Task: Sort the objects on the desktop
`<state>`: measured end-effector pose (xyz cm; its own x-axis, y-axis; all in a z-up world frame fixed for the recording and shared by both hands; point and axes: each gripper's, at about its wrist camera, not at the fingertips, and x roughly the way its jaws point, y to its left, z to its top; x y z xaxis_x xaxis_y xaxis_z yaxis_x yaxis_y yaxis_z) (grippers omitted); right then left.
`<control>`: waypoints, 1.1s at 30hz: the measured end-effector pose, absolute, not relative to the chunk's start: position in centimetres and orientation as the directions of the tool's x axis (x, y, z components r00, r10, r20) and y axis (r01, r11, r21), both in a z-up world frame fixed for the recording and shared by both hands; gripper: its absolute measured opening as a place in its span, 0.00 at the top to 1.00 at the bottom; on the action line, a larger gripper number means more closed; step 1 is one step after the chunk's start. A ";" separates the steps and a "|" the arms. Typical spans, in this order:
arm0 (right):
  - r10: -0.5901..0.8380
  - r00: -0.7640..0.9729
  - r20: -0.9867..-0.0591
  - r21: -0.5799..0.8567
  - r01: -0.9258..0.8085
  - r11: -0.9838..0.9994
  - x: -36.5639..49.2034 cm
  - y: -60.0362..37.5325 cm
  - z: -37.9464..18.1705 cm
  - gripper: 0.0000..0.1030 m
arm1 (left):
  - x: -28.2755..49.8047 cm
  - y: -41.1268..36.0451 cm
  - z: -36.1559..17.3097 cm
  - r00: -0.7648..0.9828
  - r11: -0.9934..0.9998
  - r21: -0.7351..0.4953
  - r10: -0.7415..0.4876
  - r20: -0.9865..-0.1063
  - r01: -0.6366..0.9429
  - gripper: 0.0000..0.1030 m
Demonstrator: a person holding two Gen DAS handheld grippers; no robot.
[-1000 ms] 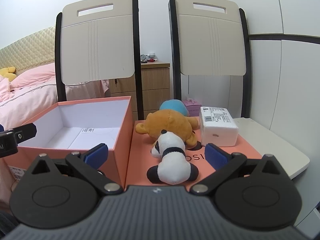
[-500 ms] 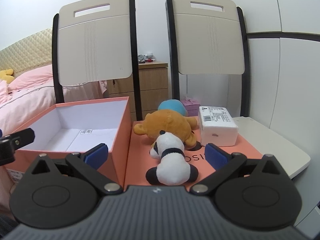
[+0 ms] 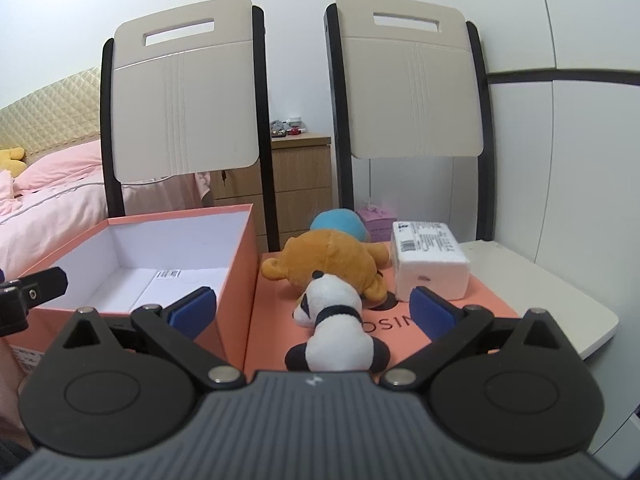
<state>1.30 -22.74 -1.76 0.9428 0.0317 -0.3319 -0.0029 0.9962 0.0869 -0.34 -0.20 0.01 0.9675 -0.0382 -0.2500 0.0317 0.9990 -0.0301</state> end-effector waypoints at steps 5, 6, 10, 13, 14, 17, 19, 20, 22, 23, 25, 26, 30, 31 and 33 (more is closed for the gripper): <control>0.058 0.939 -0.340 0.101 -0.024 0.995 1.3 -22.8 -1.8 0.00 | -0.4 -0.4 -0.1 0.967 0.999 -0.020 -0.044 -0.250 0.041 0.00; 0.059 0.937 -0.344 0.102 -0.025 0.994 1.3 -22.8 -1.9 0.00 | -0.3 -0.4 -0.1 0.967 0.999 -0.021 -0.045 -0.250 0.041 0.00; 0.054 0.938 -0.342 0.095 -0.022 0.995 1.3 -22.6 -1.8 0.00 | -0.3 -0.3 -0.2 0.966 0.999 -0.021 -0.045 -0.253 0.041 0.00; 0.045 0.940 -0.339 0.081 -0.018 0.997 1.2 -22.5 -1.8 0.00 | -0.2 -0.4 -0.2 0.966 0.999 -0.017 -0.039 -0.257 0.036 0.00; 0.043 0.940 -0.340 0.080 -0.017 0.997 1.3 -22.5 -1.8 0.00 | -0.2 -0.4 -0.2 0.965 0.999 -0.015 -0.037 -0.258 0.034 0.00; 0.041 0.940 -0.339 0.078 -0.016 0.997 1.2 -22.6 -1.8 0.00 | -0.2 -0.5 -0.2 0.964 0.999 -0.010 -0.033 -0.263 0.031 0.00; 0.040 0.940 -0.339 0.075 -0.015 0.997 1.2 -22.6 -1.8 0.00 | -0.1 -0.5 -0.2 0.964 0.999 -0.009 -0.032 -0.263 0.031 0.00; 0.039 0.940 -0.338 0.074 -0.015 0.997 1.2 -22.6 -1.8 0.00 | -0.1 -0.5 -0.2 0.964 1.000 -0.010 -0.031 -0.263 0.030 0.00; 0.037 0.940 -0.338 0.076 -0.012 0.997 1.2 -22.7 -1.8 0.00 | -0.1 -0.5 -0.2 0.965 1.000 -0.012 -0.030 -0.261 0.028 0.00; 0.037 0.940 -0.339 0.078 -0.011 0.997 1.2 -22.7 -1.8 0.00 | -0.2 -0.4 -0.2 0.965 0.999 -0.015 -0.031 -0.259 0.028 0.00; 0.037 0.940 -0.340 0.083 -0.009 0.996 1.2 -22.8 -1.8 0.00 | -0.2 -0.5 -0.2 0.967 1.000 -0.018 -0.030 -0.255 0.026 0.00; 0.037 0.939 -0.342 0.085 -0.008 0.996 1.2 -22.8 -1.8 0.00 | -0.3 -0.5 -0.1 0.967 1.000 -0.019 -0.029 -0.252 0.025 0.00; 0.036 0.937 -0.347 0.082 -0.009 0.997 1.3 -22.9 -1.6 0.00 | -0.4 -0.4 -0.2 0.969 0.999 -0.022 -0.031 -0.244 0.026 0.00; 0.038 0.935 -0.352 0.077 -0.012 0.997 1.3 -22.9 -1.5 0.00 | -0.4 -0.5 -0.2 0.970 0.999 -0.022 -0.029 -0.240 0.025 0.00; 0.040 0.932 -0.360 0.070 -0.015 0.997 1.5 -23.1 -1.1 0.00 | -0.5 -0.5 -0.3 0.972 1.000 -0.022 -0.026 -0.232 0.022 0.00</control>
<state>1.50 -23.14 -1.12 0.9320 0.0398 -0.3603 -0.0155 0.9974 0.0701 -0.52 -0.51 -0.27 0.9722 -0.0264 -0.2325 0.0219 0.9995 -0.0218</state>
